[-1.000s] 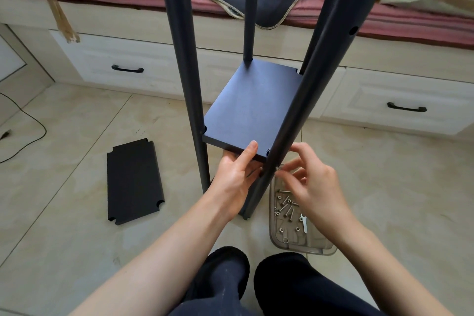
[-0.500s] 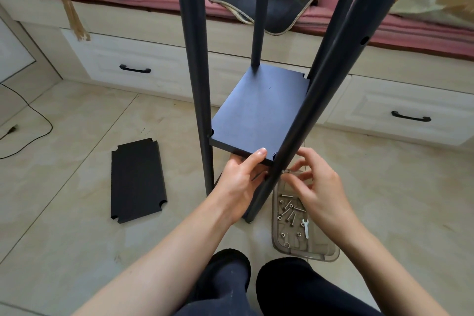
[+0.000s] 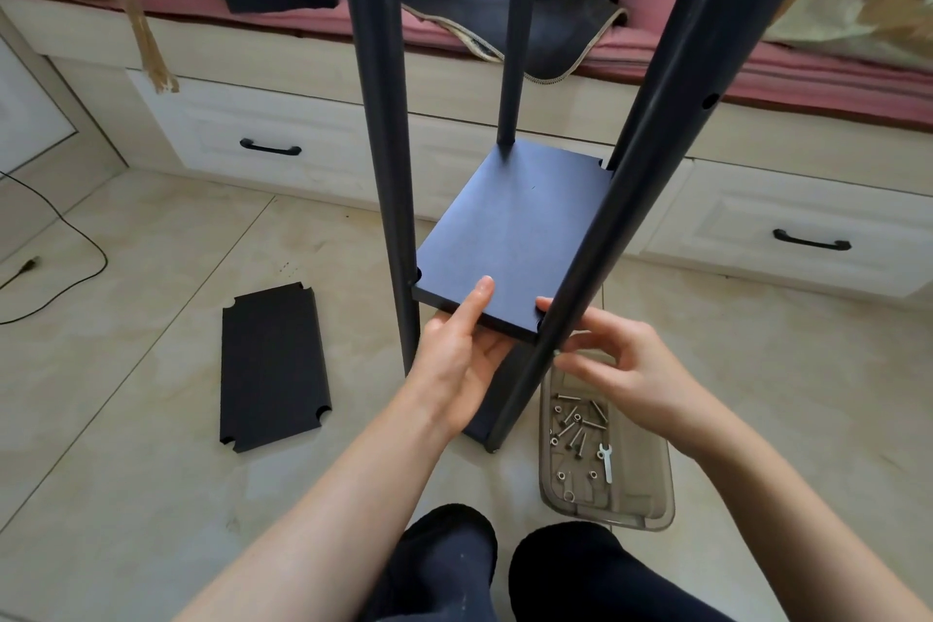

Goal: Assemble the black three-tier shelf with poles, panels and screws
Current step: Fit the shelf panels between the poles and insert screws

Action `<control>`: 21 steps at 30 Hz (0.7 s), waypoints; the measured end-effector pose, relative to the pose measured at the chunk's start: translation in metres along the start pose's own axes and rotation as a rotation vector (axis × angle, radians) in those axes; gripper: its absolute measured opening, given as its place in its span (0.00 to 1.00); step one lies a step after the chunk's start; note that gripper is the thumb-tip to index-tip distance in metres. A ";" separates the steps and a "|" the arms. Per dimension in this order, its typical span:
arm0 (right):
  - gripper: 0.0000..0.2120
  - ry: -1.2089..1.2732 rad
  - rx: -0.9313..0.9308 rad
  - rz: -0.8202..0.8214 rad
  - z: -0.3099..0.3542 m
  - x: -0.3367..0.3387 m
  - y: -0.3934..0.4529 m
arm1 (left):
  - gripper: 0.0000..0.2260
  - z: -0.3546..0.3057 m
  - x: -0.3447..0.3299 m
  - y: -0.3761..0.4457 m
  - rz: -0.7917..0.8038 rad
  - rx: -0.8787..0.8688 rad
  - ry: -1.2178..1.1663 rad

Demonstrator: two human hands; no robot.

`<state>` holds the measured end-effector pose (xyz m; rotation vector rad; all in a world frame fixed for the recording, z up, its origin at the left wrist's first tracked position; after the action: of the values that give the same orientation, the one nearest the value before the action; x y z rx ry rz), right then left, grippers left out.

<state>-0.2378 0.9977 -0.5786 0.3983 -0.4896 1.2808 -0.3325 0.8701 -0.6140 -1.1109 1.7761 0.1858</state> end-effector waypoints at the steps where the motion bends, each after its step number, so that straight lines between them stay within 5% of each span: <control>1: 0.25 0.005 0.002 0.000 -0.001 0.000 0.000 | 0.15 -0.005 0.001 0.003 -0.022 -0.024 -0.056; 21: 0.19 0.174 0.014 -0.008 -0.010 -0.004 -0.001 | 0.11 -0.020 0.006 0.011 0.021 -0.060 -0.084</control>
<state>-0.2360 0.9996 -0.5895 0.2963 -0.3318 1.2987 -0.3548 0.8618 -0.6122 -1.1118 1.7178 0.2962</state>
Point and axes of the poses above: each hand's wrist, its own y-axis towards the middle knuckle, its own x-axis out of the back of the hand, z = x × y, the point moved 6 cm from there along y, towards the middle knuckle, and after that the axes turned 10 degrees about -y, right-handed, at the moved point
